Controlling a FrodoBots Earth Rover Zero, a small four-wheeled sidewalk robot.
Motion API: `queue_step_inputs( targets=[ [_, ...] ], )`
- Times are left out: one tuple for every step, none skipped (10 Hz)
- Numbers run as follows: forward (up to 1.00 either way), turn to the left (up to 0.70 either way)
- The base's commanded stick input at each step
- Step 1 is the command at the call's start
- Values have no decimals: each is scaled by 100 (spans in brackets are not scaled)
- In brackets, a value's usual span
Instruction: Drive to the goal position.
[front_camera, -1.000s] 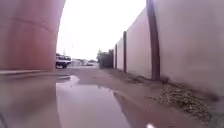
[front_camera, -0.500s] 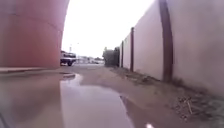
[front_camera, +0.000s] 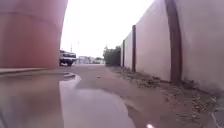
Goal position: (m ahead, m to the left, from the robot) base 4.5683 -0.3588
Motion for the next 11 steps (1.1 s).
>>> queue_step_inputs(
  targets=[
    [70,0],
    [70,0],
    [70,0],
    [70,0],
    [70,0],
    [70,0],
    [70,0],
    [70,0],
    [70,0],
    [70,0],
    [70,0]
  ],
)
